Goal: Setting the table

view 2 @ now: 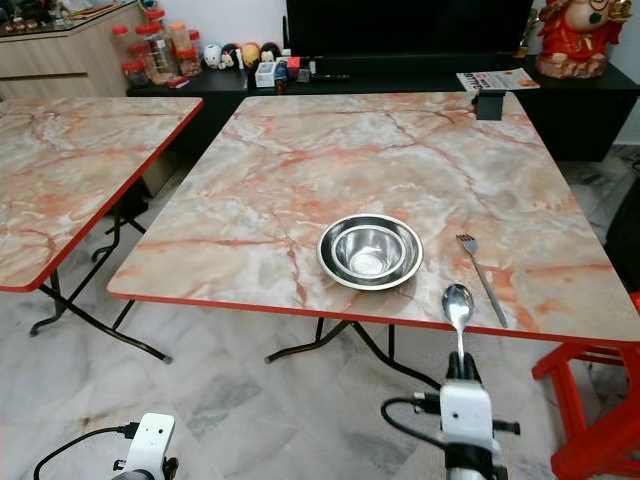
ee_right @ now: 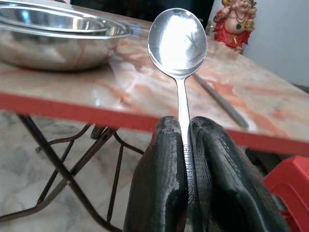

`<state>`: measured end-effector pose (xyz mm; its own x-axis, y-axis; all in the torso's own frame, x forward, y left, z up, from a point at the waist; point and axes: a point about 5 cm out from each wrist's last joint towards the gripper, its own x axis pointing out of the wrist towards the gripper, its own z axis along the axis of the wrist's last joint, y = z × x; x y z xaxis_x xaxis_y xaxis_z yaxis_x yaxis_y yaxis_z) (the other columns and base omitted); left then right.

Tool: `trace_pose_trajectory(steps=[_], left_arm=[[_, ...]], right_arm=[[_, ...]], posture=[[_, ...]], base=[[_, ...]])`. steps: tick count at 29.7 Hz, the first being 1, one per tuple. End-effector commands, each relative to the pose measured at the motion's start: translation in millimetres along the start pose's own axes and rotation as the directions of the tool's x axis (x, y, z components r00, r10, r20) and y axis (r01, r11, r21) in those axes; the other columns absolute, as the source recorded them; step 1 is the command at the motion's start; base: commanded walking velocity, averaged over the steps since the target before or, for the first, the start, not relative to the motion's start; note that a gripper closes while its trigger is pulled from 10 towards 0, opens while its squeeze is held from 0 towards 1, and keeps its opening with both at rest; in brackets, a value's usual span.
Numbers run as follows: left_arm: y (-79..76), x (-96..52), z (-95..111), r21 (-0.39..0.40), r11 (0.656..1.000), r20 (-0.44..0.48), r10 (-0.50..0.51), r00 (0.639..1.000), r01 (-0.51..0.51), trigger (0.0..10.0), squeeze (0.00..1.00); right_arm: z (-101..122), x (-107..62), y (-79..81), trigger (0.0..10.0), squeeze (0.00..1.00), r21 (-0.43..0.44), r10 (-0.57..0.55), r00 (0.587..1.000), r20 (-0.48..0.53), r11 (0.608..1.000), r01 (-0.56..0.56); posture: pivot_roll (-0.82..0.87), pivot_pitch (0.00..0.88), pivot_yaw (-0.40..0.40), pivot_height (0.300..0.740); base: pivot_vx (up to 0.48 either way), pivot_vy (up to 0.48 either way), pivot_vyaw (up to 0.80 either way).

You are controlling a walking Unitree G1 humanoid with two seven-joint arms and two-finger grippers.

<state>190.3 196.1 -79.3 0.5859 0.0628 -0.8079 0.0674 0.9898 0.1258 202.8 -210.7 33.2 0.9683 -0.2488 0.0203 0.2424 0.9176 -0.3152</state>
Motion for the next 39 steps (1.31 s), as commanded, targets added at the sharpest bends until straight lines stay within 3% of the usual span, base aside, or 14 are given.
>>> trace_pose_trajectory(steps=[1,5,9,12,19,33,39], left_arm=[[0.3,-0.7,-3.7,-0.001,1.0,-0.008,0.005,1.0,-0.005,10.0,0.0],[-2.7,-0.7,-5.2,-0.004,1.0,-0.012,0.001,1.0,-0.001,10.0,0.0],[-3.2,-0.4,-3.7,-0.003,1.0,-0.01,0.0,1.0,0.0,10.0,0.0],[-3.0,0.2,-0.4,-0.007,1.0,-0.004,0.002,1.0,-0.002,10.0,0.0],[-4.6,0.5,0.6,-0.026,1.0,-0.001,0.005,1.0,-0.005,10.0,0.0],[-3.5,-0.1,-2.5,-0.03,1.0,-0.01,0.008,1.0,-0.008,10.0,0.0],[-3.3,0.1,-1.3,-0.03,1.0,-0.008,0.007,1.0,-0.007,10.0,0.0]], right_arm=[[6.6,10.0,-1.9,10.0,0.0,0.013,-0.01,1.0,0.009,1.0,0.01],[32.1,54.3,-1.9,10.0,0.0,0.075,-0.012,1.0,0.028,0.997,0.01],[48.1,78.5,-0.9,10.0,0.0,0.078,0.003,0.999,0.044,0.997,-0.006],[54.8,102.8,-2.8,10.0,0.0,0.108,-0.016,1.0,-0.017,0.994,0.018],[62.5,132.0,-2.9,10.0,0.0,0.175,-0.027,0.994,-0.109,0.983,0.046],[51.2,146.7,-1.6,10.0,0.0,0.175,0.067,0.961,-0.267,0.984,-0.02],[50.1,148.8,-3.7,10.0,0.0,0.17,0.069,0.957,-0.281,0.985,-0.021]], posture=[[-0.14,0.0,0.067,0.74],[-0.13,0.0,0.058,0.74],[-0.13,0.0,0.058,0.74],[-0.13,0.0,0.06,0.74],[-0.11,0.0,0.056,0.74],[-0.11,0.0,0.06,0.74],[-0.11,0.0,0.063,0.74]], base=[[0.0,0.0,0.0],[0.0,0.0,0.0],[0.0,0.0,0.0],[0.0,0.0,0.0],[0.0,0.0,0.0],[0.0,0.0,0.0],[0.0,0.0,0.0]])
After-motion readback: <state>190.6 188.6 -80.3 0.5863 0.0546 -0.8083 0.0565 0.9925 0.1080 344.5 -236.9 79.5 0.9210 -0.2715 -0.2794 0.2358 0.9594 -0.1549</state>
